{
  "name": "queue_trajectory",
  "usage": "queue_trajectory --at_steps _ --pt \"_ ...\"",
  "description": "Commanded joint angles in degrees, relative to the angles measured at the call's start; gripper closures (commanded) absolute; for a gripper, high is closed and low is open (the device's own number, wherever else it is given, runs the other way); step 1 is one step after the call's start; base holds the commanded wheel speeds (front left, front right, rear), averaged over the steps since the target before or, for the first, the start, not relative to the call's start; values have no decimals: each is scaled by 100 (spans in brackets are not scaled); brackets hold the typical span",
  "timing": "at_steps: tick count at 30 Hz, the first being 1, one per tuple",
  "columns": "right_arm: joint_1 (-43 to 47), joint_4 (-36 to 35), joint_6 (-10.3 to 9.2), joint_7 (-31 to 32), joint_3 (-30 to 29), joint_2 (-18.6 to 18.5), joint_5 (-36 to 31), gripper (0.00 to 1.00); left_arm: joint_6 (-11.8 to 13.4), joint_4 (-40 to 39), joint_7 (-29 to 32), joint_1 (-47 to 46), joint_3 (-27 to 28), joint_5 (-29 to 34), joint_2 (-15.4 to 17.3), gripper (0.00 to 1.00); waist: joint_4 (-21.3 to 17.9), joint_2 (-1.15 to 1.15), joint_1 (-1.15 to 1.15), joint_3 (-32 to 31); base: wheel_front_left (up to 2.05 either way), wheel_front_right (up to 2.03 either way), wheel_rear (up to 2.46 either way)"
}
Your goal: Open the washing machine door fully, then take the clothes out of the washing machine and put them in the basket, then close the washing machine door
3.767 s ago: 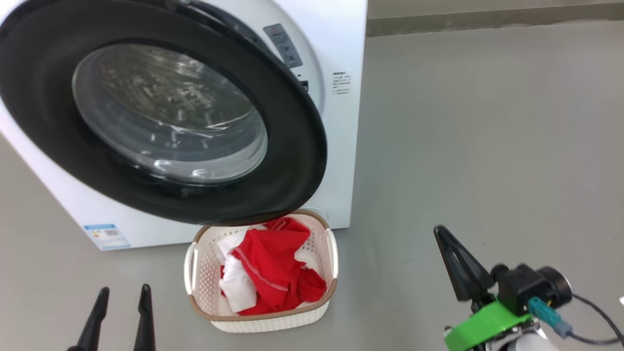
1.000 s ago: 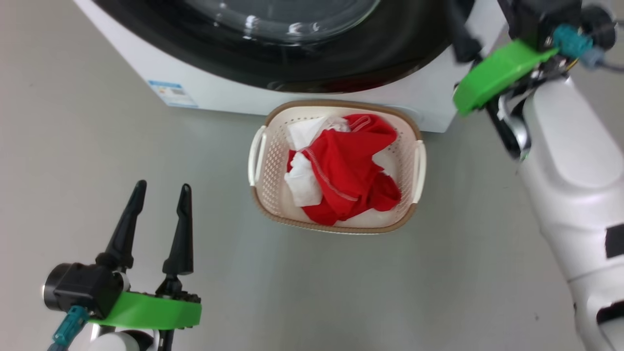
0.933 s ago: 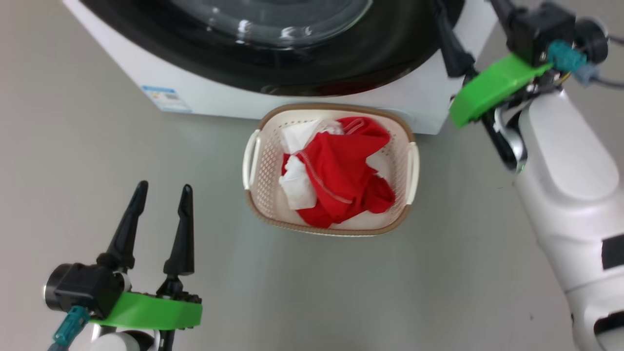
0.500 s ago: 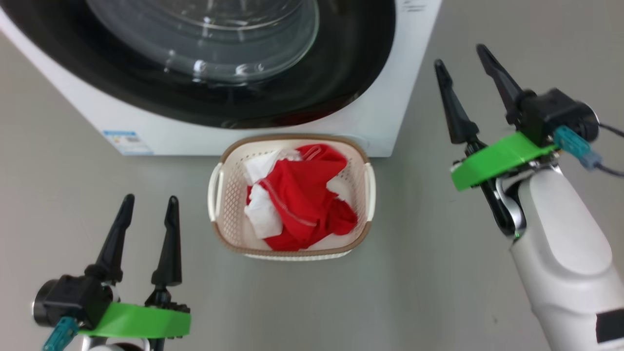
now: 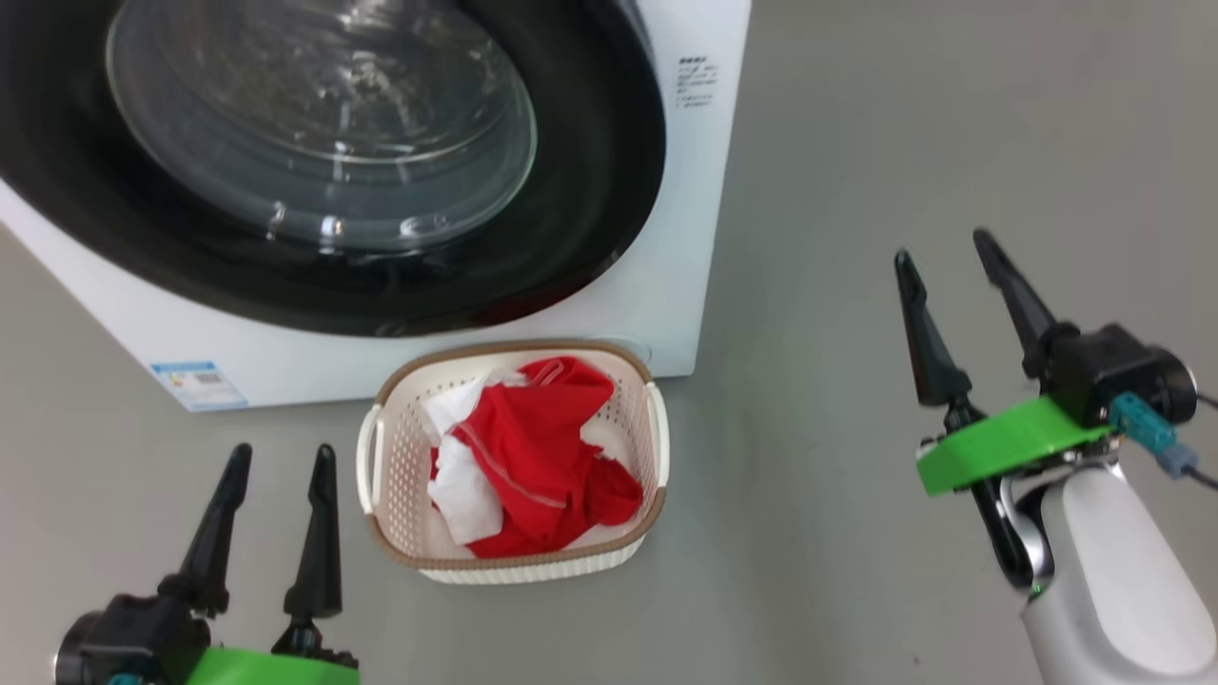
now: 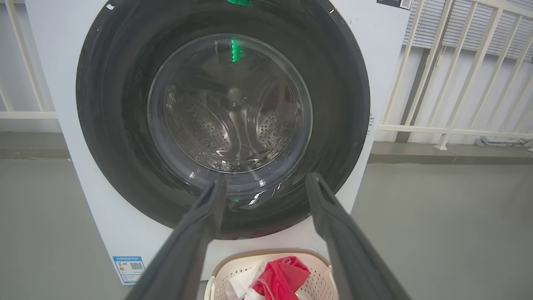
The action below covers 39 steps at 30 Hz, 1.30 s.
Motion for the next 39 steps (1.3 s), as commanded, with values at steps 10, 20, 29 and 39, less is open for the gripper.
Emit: queue_trajectory --at_steps 10,20,29,39 --pt "752 -351 -21 -36 17 -28 52 0 -2 -107 -44 262 277 -19 97 0 -228 0 0 -484 0 0 0" --pt "1599 -675 -21 -36 -19 47 198 0 8 -171 -44 570 412 -38 125 0 -292 0 0 -843 0 0 0" --pt "1985 -894 -21 -36 134 -25 232 0 15 -191 -44 729 459 -13 127 0 -313 0 0 -993 0 0 0" --pt "2076 -936 -21 -36 267 -86 449 0 104 -205 -44 832 450 -10 100 0 -359 0 0 -1037 0 0 0"
